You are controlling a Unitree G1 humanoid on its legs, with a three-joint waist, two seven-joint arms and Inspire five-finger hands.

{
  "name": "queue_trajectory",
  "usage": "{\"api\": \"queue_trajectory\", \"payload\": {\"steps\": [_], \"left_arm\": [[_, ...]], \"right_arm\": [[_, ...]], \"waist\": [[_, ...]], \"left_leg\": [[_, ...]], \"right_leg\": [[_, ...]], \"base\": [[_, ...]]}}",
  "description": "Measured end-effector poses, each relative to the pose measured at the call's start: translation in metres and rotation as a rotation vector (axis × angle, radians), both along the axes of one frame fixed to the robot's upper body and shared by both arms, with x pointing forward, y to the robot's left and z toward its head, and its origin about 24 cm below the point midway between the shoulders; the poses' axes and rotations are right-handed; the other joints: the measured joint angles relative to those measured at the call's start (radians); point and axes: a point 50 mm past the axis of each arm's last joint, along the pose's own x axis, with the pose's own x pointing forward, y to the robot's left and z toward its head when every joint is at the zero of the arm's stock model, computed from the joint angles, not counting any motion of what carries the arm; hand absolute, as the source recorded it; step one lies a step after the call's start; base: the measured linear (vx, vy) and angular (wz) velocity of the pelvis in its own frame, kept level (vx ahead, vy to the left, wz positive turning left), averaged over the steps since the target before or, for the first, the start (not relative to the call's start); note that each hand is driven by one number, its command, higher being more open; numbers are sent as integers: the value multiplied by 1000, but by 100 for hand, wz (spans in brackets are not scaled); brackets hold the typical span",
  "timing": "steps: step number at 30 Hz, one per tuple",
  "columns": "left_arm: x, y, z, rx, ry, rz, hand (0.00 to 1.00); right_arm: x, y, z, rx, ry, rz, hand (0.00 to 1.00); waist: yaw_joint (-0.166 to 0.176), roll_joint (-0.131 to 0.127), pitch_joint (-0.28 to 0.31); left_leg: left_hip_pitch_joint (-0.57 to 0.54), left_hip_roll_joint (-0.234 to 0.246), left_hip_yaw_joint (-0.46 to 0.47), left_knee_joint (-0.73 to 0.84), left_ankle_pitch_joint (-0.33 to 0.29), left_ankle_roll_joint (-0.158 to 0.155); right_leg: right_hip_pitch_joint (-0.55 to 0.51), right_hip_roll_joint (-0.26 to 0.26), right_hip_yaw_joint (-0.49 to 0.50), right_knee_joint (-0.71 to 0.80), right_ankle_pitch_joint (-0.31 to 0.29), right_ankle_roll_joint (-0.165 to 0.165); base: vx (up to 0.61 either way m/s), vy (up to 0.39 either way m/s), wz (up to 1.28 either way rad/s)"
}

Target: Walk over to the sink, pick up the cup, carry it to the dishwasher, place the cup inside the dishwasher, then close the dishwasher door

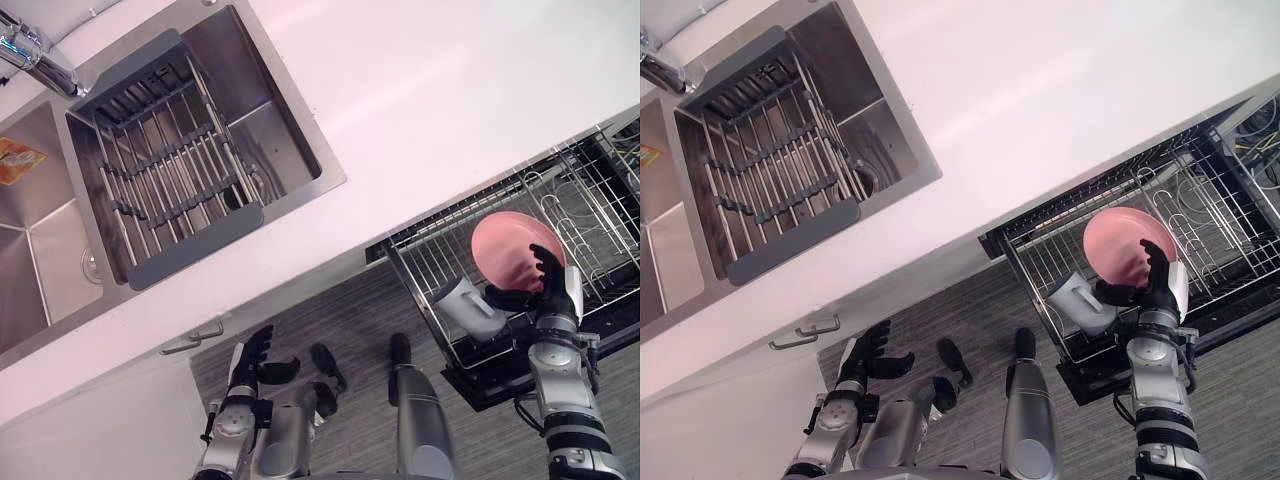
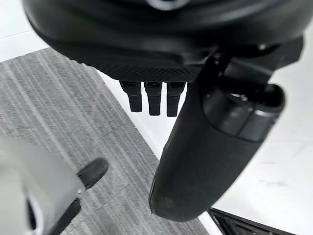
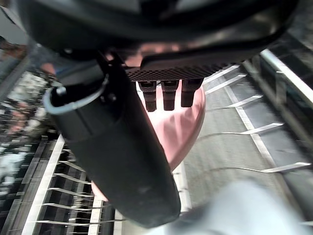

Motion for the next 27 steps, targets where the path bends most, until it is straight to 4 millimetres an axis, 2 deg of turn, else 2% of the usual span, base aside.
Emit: {"api": "queue_trajectory", "payload": {"steps": [3, 5, 6, 8, 11, 13, 14, 15, 17, 19, 21, 23, 25, 27], "left_arm": [[0, 0, 0, 1, 0, -1, 90], [0, 0, 0, 2, 0, 1, 90], [-2, 1, -2, 4, 19, 1, 90], [-5, 1, -4, 8, 28, -2, 90], [-8, 3, -7, 13, 52, -1, 90], [-13, 7, -10, 5, 73, 22, 90], [-17, 12, -12, 6, 85, 46, 90], [-19, 14, -13, 7, 90, 55, 90], [-24, 17, -15, 5, 106, 73, 90], [-26, 16, -17, -1, 118, 75, 90], [-28, 15, -19, -7, 128, 78, 90], [-29, 15, -20, -11, 135, 82, 90], [-33, 15, -23, -30, 158, 101, 90], [-37, 12, -26, -40, 176, 104, 90]], "right_arm": [[-7, 10, 22, -46, -106, 37, 90], [-13, 17, 31, -57, -153, 56, 90], [-34, 31, 35, -75, -196, 84, 90], [-41, 32, 32, -86, -184, 86, 90], [-58, 31, 36, -88, -196, 67, 90], [-76, 29, 41, -89, -227, 24, 90], [-93, 24, 40, -80, -240, -42, 90], [-100, 21, 38, -72, -239, -77, 90], [-129, 6, 21, -14, -206, -233, 90], [-149, -4, 3, 80, -186, -350, 90], [-178, -14, -36, 261, -137, -547, 90], [-194, -14, -62, 360, -77, -641, 90], [-211, -7, -97, 508, 17, -731, 90], [-216, 0, -113, 577, 75, -749, 90]], "waist": [[0, -7, 5], [-1, -17, 11], [-3, -45, 9], [-15, -61, 1], [-22, -70, -5], [-28, -77, -17], [-34, -87, -48], [-37, -94, -59], [-51, -116, -100], [-53, -126, -122], [-59, -134, -132], [-69, -130, -142], [-81, -112, -152], [-82, -97, -161]], "left_leg": [[3, 10, -2, 22, 0, 0], [10, 18, -5, 36, -1, 0], [45, 36, -9, 54, -34, -5], [51, 40, -9, 65, -48, -5], [68, 47, 3, 74, -64, -8], [93, 55, 13, 79, -71, -13], [95, 64, 17, 89, -73, -15], [98, 67, 19, 93, -73, -16], [123, 71, 25, 94, -73, -16], [147, 70, 34, 87, -73, -16], [185, 64, 43, 79, -74, -16], [189, 61, 43, 80, -81, -20], [189, 60, 48, 82, -109, -24], [187, 54, 56, 83, -125, -21]], "right_leg": [[19, 4, -4, -6, 0, 0], [35, 7, -7, -10, 0, 0], [87, 21, -16, -29, 0, 0], [100, 24, -15, -37, 0, 0], [117, 30, -10, -47, -6, 10], [142, 37, -2, -60, -3, 6], [150, 44, 2, -66, -3, 5], [156, 46, 3, -71, -3, 5], [183, 48, 0, -78, -3, 6], [201, 48, -2, -82, -4, 7], [235, 43, -3, -86, -10, 10], [238, 39, -5, -86, -18, 8], [219, 37, -1, -57, -34, 9], [199, 32, 8, -27, -47, 9]], "base": [[51, -15, 0], [39, -28, 0], [20, -19, -3], [6, 6, -4], [13, 14, -14], [77, 12, -19], [98, -10, -13], [121, -21, -13], [98, -15, -8], [67, 6, -13], [29, 20, -11], [-26, 14, -3], [-57, 14, -6], [-82, 24, -8]]}}
